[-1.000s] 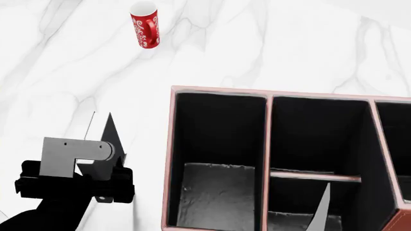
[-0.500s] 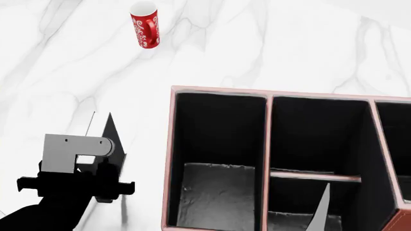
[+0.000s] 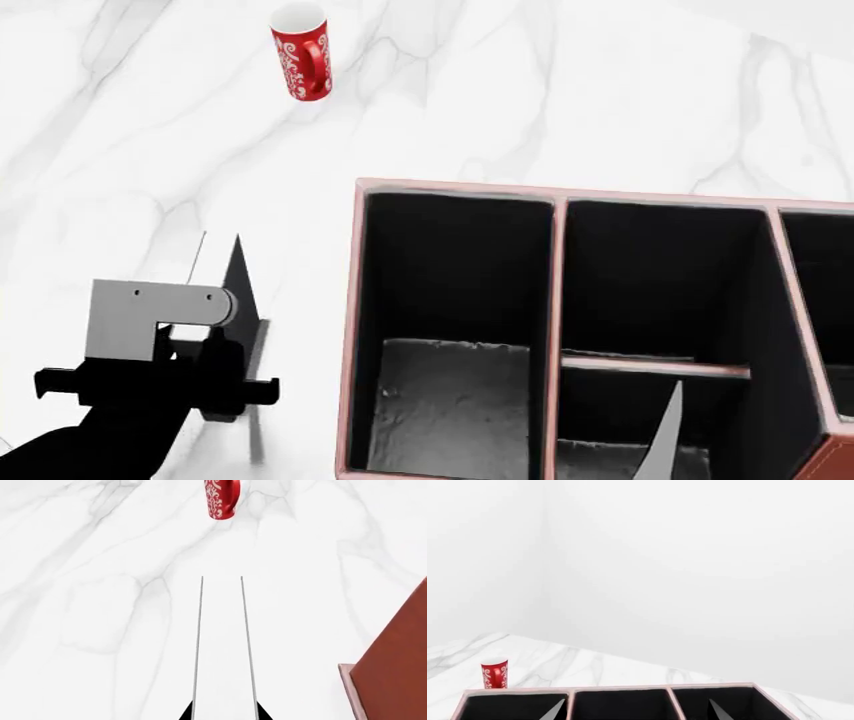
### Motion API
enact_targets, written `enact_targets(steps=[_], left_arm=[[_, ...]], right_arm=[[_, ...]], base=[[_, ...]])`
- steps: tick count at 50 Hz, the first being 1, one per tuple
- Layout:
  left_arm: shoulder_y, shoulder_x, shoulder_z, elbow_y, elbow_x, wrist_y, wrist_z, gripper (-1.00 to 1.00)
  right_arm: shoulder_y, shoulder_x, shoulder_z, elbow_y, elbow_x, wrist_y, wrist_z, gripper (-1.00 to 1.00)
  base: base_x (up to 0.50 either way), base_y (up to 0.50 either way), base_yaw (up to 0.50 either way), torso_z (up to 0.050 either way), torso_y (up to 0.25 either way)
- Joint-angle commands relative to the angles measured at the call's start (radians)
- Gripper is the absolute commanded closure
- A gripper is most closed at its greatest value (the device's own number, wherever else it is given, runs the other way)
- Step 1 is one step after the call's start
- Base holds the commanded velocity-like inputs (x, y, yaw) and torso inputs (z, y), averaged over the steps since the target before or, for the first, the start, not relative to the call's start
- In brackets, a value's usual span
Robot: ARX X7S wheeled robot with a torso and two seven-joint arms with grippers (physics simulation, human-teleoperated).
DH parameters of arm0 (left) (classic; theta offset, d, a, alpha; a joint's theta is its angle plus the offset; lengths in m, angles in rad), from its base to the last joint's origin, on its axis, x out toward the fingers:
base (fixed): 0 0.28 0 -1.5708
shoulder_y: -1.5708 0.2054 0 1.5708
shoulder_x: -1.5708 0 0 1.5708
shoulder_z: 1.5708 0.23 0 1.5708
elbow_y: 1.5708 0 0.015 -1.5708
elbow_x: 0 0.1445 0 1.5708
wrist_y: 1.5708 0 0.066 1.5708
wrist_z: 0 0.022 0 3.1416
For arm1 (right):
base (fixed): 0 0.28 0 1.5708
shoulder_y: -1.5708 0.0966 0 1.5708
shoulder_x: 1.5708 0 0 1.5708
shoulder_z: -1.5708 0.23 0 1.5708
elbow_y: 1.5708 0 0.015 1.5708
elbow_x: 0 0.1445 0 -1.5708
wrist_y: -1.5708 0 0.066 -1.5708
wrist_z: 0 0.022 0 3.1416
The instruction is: Pick up the book and place it in the left compartment of the caddy.
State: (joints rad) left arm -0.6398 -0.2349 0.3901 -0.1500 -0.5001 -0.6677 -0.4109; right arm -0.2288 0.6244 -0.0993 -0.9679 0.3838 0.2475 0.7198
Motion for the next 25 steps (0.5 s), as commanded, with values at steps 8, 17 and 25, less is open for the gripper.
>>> enact_targets(steps=[8,17,25], left_arm=[[0.024,-0.033,-0.031,0.217,-0.062,-0.064,-0.068,1.00],[0.023,-0.059,-0.071,0.420,-0.116,-0.139,-0.134,1.00],[-0.016,-0.073,-0.129,0.622,-0.196,-0.243,-0.217,1.00]], right_arm=[[0.005,0.006,-0.008,-0.006,0.001,0.006,0.008,-1.00],[0.003,0.008,-0.010,-0.004,-0.001,0.002,0.013,-1.00],[0.007,0.011,-0.012,-0.006,0.002,0.003,0.015,-1.00]], base=[[0.00,0.00,0.00,0.000,0.000],[0.00,0.00,0.00,0.000,0.000],[0.00,0.00,0.00,0.000,0.000]])
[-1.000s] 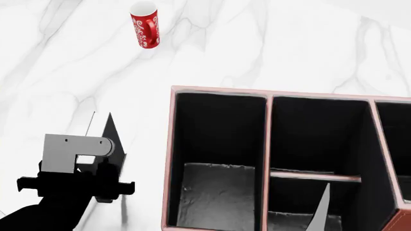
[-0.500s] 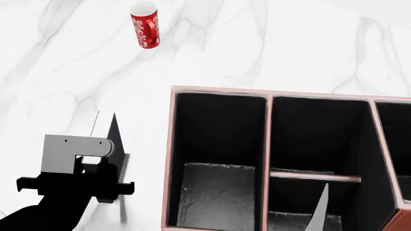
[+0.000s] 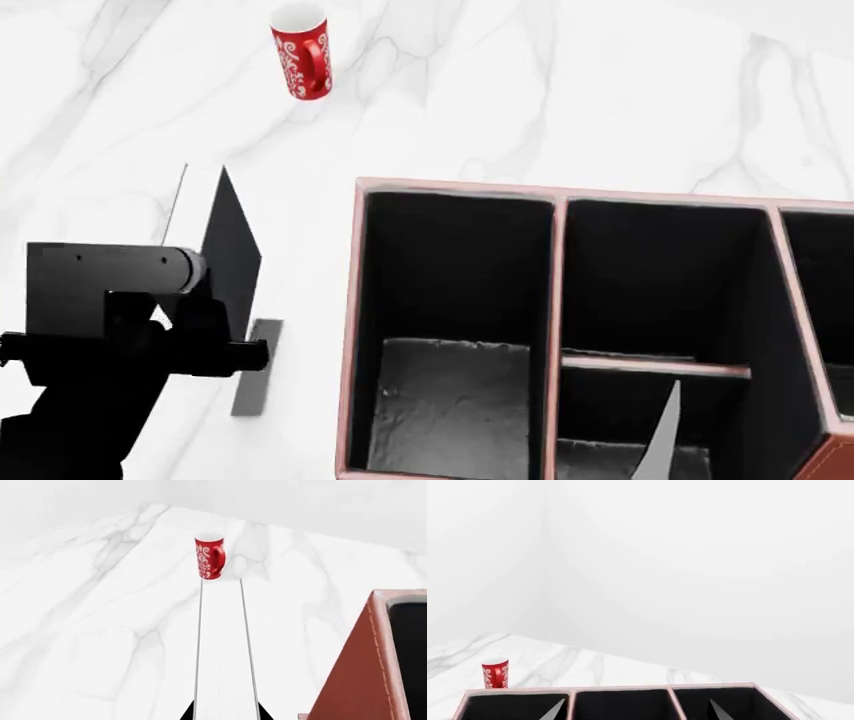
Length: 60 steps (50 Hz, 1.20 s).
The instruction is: Pick up the book and place it in the left compartment of the caddy.
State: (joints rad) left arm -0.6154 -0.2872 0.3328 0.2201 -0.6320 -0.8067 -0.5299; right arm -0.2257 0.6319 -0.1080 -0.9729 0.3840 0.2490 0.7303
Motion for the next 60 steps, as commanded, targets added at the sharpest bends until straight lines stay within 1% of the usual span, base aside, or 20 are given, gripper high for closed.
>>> enact_targets(steps=[1,6,12,17,24,27,31,33,34,38,40,42,43,44,45,46,49,56,58,60], left_arm=[[-0.048,-0.020,-0.081,0.272,-0.080,-0.120,-0.107,1.00],[-0.092,-0.014,-0.121,0.390,-0.157,-0.197,-0.161,1.00],[-0.161,0.013,-0.203,0.529,-0.302,-0.317,-0.267,1.00],[-0.229,0.046,-0.264,0.624,-0.464,-0.419,-0.384,1.00],[-0.245,0.066,-0.301,0.686,-0.592,-0.459,-0.491,1.00],[-0.275,0.085,-0.341,0.690,-0.734,-0.467,-0.599,1.00],[-0.320,0.091,-0.330,0.706,-0.867,-0.476,-0.740,1.00],[-0.332,0.091,-0.326,0.709,-0.914,-0.466,-0.788,1.00],[-0.352,0.089,-0.316,0.717,-0.973,-0.451,-0.853,1.00],[-0.404,0.083,-0.260,0.723,-1.105,-0.398,-1.031,1.00],[-0.417,0.051,-0.200,0.739,-1.097,-0.327,-1.040,1.00],[-0.437,-0.036,-0.073,0.756,-1.053,-0.181,-1.041,1.00],[-0.438,-0.096,-0.009,0.750,-1.007,-0.116,-1.041,1.00],[-0.468,-0.123,0.051,0.761,-1.011,-0.047,-1.041,1.00],[-0.455,-0.206,0.125,0.738,-0.988,0.044,-1.041,1.00],[-0.496,-0.221,0.189,0.757,-0.988,0.115,-1.041,1.00],[-0.547,-0.303,0.309,0.766,-0.957,0.230,-1.041,1.00],[-0.623,-0.346,0.446,0.782,-0.946,0.366,-1.041,1.00],[-0.602,-0.324,0.438,0.782,-0.933,0.345,-1.041,1.00],[-0.560,-0.283,0.395,0.782,-0.926,0.291,-1.041,1.00]], right_arm=[[0.004,0.004,-0.004,-0.001,0.003,0.002,0.005,-1.00],[0.005,0.007,-0.001,-0.005,0.007,0.005,0.009,-1.00],[0.002,0.010,-0.001,-0.005,0.007,0.001,0.011,-1.00],[0.003,0.011,-0.001,-0.009,0.004,0.001,0.017,-1.00],[0.001,0.014,-0.002,-0.007,0.005,-0.002,0.019,-1.00],[0.002,0.014,-0.005,-0.002,0.005,-0.005,0.018,-1.00],[0.005,0.015,-0.009,-0.003,0.004,-0.003,0.019,-1.00],[0.003,0.016,-0.009,-0.003,0.004,-0.004,0.020,-1.00],[0.002,0.017,-0.008,-0.005,0.005,-0.003,0.021,-1.00],[0.004,0.017,-0.012,-0.001,0.003,-0.006,0.020,-1.00],[0.005,0.018,-0.013,-0.005,0.005,-0.002,0.022,-1.00],[0.006,0.020,-0.011,-0.009,0.007,0.001,0.025,-1.00],[0.006,0.021,-0.011,-0.010,0.007,0.000,0.026,-1.00],[0.005,0.021,-0.011,-0.009,0.007,-0.001,0.026,-1.00],[0.005,0.022,-0.011,-0.010,0.006,-0.001,0.027,-1.00],[0.005,0.022,-0.011,-0.009,0.006,-0.002,0.027,-1.00],[0.006,0.022,-0.014,-0.005,0.005,-0.005,0.026,-1.00],[0.000,0.026,-0.010,-0.009,0.007,-0.009,0.031,-1.00],[0.004,0.026,-0.014,-0.012,0.007,-0.004,0.032,-1.00],[0.003,0.027,-0.014,-0.011,0.008,-0.006,0.032,-1.00]], base=[[0.00,0.00,0.00,0.000,0.015],[0.00,0.00,0.00,0.000,0.000],[0.00,0.00,0.00,0.000,0.002],[0.00,0.00,0.00,0.000,0.002],[0.00,0.00,0.00,0.000,0.000],[0.00,0.00,0.00,0.000,0.003],[0.00,0.00,0.00,0.000,0.000],[0.00,0.00,0.00,0.000,0.005],[0.00,0.00,0.00,0.000,0.000],[0.00,0.00,0.00,0.000,0.002],[0.00,0.00,0.00,0.000,0.000],[0.00,0.00,0.00,0.000,0.000],[0.00,0.00,0.00,0.000,0.000],[0.00,0.00,0.00,0.000,0.000],[0.00,0.00,0.00,0.000,0.010],[0.00,0.00,0.00,0.000,0.000],[0.00,0.00,0.00,0.000,0.000],[0.00,0.00,0.00,0.000,0.001],[0.00,0.00,0.00,0.000,0.000],[0.00,0.00,0.00,0.000,0.000]])
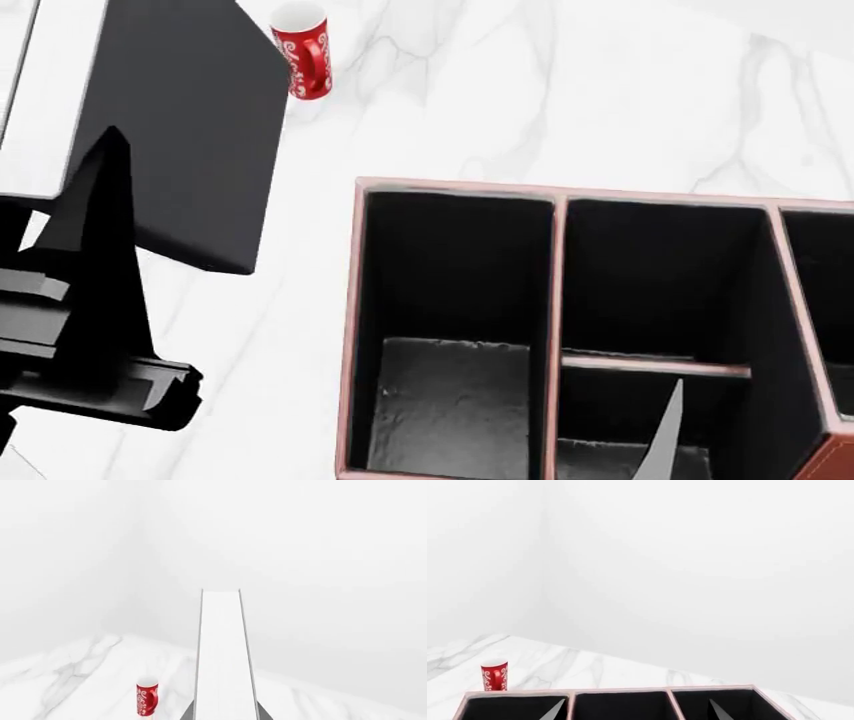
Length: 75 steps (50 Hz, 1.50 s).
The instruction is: Pick up the book and place it in the left compartment of the caddy.
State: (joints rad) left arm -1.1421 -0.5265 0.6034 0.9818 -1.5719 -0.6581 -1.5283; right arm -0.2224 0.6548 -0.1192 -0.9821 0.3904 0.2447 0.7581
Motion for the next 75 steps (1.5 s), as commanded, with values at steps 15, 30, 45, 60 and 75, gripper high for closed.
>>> enact_targets(steps=[15,30,45,60,75], left_arm=[[0.222,0.369,-0.229,0.004,0.015,-0.410,-0.042,1.00],[0.300,0.525,-0.285,0.001,0.042,-0.589,-0.042,1.00],[0.322,0.524,-0.215,-0.032,0.106,-0.574,-0.042,1.00],[0.367,0.488,-0.088,-0.079,0.293,-0.504,0.076,1.00],[0.418,0.445,0.027,-0.171,0.515,-0.379,0.251,1.00]], right_arm=[[-0.008,0.013,0.007,-0.001,0.009,-0.016,0.011,-1.00],[-0.005,0.017,0.001,0.003,0.009,-0.020,0.015,-1.00],[-0.009,0.022,-0.001,0.004,0.009,-0.027,0.019,-1.00],[-0.011,0.028,0.001,0.003,0.014,-0.032,0.025,-1.00],[-0.017,0.035,0.006,0.002,0.019,-0.041,0.031,-1.00]], base=[[0.00,0.00,0.00,0.001,0.001],[0.00,0.00,0.00,0.000,0.001],[0.00,0.00,0.00,0.000,0.001],[0.00,0.00,0.00,0.001,0.001],[0.00,0.00,0.00,0.000,0.001]])
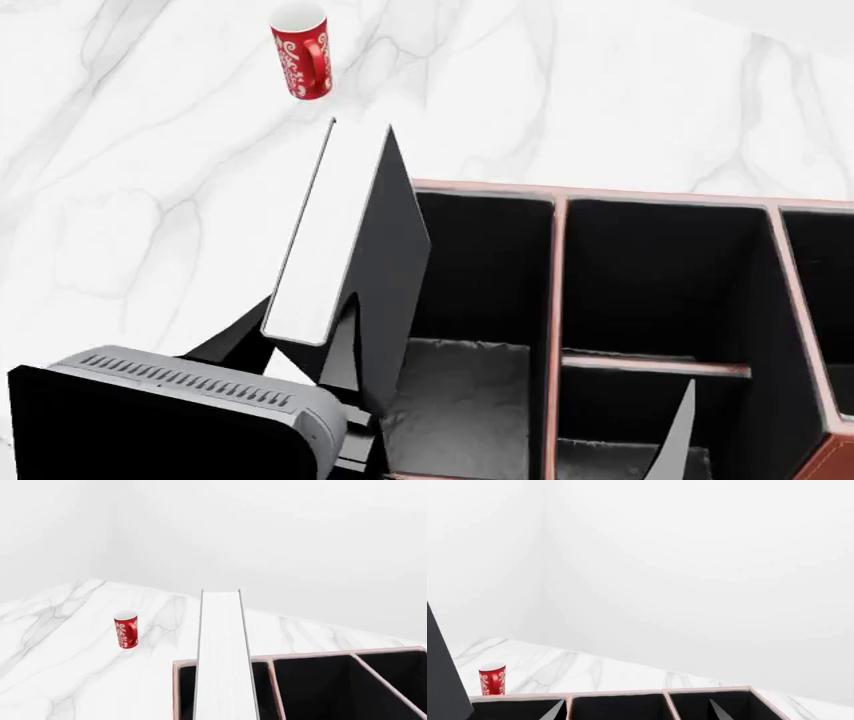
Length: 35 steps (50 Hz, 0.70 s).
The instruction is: Pick up the book and place it in the left compartment of the caddy.
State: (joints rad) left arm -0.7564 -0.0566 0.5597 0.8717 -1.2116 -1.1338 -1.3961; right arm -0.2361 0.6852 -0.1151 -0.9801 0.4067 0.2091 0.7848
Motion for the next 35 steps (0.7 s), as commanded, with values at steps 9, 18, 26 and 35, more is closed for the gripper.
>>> enact_targets(steps=[9,18,26,35], left_arm=[[0.062,-0.030,0.118,-0.131,0.241,0.167,0.165,1.00],[0.086,-0.022,0.166,-0.175,0.309,0.213,0.159,1.00],[0.108,-0.019,0.219,-0.225,0.378,0.268,0.170,1.00],[0.124,-0.022,0.274,-0.294,0.458,0.355,0.213,1.00]], right_arm=[[-0.005,0.008,0.002,0.002,0.005,-0.011,0.006,-1.00],[-0.001,0.008,-0.007,0.007,0.002,-0.013,0.007,-1.00],[-0.001,0.010,-0.010,0.005,0.002,-0.013,0.010,-1.00],[0.008,0.011,-0.017,0.006,0.004,-0.010,0.012,-1.00]], base=[[0.00,0.00,0.00,0.000,0.002],[0.00,0.00,0.00,0.001,0.001],[0.00,0.00,0.00,0.000,0.001],[0.00,0.00,0.00,0.000,0.001]])
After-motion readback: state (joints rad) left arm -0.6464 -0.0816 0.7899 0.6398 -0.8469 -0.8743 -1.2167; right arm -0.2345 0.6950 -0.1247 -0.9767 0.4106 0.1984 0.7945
